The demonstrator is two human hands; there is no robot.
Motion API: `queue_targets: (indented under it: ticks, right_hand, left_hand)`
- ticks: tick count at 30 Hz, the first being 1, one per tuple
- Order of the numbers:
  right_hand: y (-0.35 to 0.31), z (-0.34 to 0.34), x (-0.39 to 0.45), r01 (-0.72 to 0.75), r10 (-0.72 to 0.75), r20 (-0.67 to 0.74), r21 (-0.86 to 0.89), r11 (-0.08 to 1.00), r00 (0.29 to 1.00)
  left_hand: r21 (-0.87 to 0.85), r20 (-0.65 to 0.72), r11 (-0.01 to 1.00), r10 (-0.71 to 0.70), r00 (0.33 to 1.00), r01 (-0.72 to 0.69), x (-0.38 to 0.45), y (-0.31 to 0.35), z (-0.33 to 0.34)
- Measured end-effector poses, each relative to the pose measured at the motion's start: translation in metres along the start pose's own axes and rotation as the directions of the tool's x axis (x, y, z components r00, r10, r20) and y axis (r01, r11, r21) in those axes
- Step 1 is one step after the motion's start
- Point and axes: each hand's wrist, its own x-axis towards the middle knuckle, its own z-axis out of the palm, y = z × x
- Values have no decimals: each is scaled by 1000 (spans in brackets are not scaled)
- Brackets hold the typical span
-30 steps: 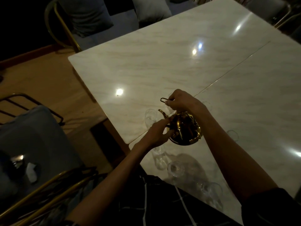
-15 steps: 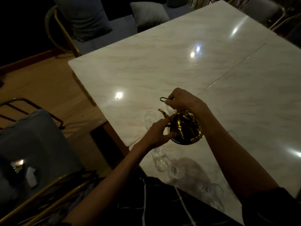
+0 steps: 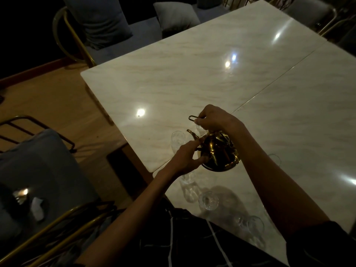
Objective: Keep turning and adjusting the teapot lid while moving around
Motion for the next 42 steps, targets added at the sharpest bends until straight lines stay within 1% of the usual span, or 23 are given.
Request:
queue_targets:
  ticks: [18,42]
  right_hand:
    - [-1,2,0,14,-13,5,-10,1000,1000]
    - [2,9,9,-10,10,21,-11,1000,1000]
  left_hand:
    - [-29,-6,999,-16,1000,16,-2,-1,1]
    - [-40,-15,999,9,1000,-10,-5,-2,0]
